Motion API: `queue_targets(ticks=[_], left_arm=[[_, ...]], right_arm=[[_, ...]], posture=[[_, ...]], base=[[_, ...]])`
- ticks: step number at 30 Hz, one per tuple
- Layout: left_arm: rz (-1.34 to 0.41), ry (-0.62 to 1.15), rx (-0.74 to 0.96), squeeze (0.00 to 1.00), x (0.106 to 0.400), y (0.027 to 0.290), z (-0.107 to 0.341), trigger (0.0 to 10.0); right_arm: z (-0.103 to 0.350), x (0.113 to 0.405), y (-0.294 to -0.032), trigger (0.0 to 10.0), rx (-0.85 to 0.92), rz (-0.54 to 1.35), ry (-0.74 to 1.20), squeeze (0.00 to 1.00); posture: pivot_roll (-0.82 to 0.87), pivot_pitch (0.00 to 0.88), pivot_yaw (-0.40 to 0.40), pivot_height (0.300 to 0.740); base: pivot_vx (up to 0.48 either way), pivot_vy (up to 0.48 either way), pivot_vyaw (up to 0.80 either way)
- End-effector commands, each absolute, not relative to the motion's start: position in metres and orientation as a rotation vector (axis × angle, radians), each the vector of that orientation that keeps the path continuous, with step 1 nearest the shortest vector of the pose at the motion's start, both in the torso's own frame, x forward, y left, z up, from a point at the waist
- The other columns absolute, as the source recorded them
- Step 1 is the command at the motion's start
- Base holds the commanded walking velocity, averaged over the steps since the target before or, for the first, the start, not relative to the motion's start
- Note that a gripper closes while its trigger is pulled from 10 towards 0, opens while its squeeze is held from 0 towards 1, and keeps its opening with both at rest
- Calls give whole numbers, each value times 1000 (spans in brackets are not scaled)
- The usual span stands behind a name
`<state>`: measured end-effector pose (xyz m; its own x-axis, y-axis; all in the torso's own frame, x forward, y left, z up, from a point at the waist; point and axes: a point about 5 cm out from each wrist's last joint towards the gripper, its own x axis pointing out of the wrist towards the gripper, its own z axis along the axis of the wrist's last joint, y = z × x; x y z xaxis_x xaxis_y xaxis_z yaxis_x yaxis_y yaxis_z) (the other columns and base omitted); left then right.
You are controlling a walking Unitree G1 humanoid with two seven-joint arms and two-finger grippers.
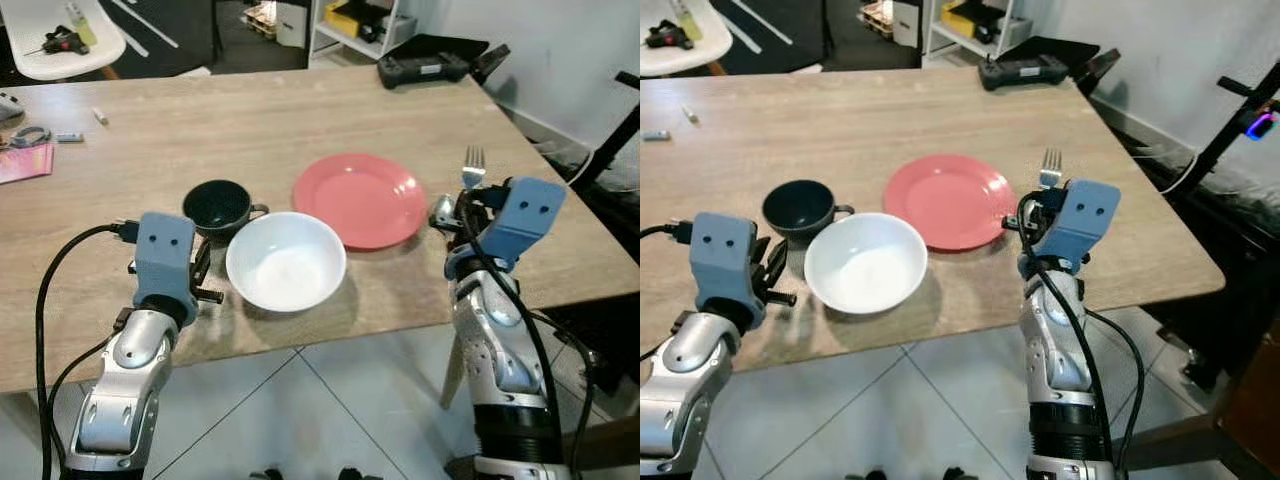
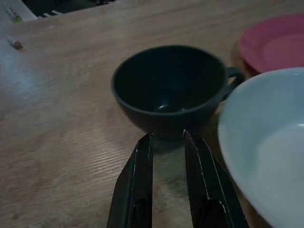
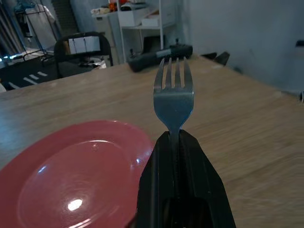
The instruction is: Setting the table
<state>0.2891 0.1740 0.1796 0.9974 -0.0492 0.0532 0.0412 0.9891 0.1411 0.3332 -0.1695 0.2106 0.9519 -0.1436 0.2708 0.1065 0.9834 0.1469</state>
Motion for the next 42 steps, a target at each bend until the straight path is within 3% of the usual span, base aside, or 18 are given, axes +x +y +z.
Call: queue_targets(ticks=[1, 10, 20, 23, 33, 42], left_arm=[[-38, -36, 147, 0, 286, 177, 175, 10000], [-37, -18, 141, 0, 281, 180, 173, 10000], [-52, 0, 133, 0, 269, 181, 172, 10000], [-60, 11, 135, 0, 262, 182, 171, 10000], [-58, 65, 157, 0, 238, 188, 168, 10000], [-96, 70, 157, 0, 242, 182, 169, 10000]], right_arm=[[207, 338, -166, 10000, 57, -101, -242, 0], [197, 358, -174, 10000, -87, -46, -106, 0], [208, 399, -208, 10000, -178, -174, 8, 0], [202, 400, -215, 10000, -184, -147, 46, 0], [200, 390, -274, 10000, -207, -267, 93, 0], [188, 385, -279, 10000, -203, -217, 118, 0]], posture=[[110, 118, 40, 740], [120, 127, 45, 740], [173, 160, 40, 740], [190, 175, 40, 740], [256, 219, 53, 740], [232, 192, 68, 740]], base=[[0, 0, 0], [0, 0, 0], [0, 0, 0], [0, 0, 0], [0, 0, 0], [0, 0, 0]])
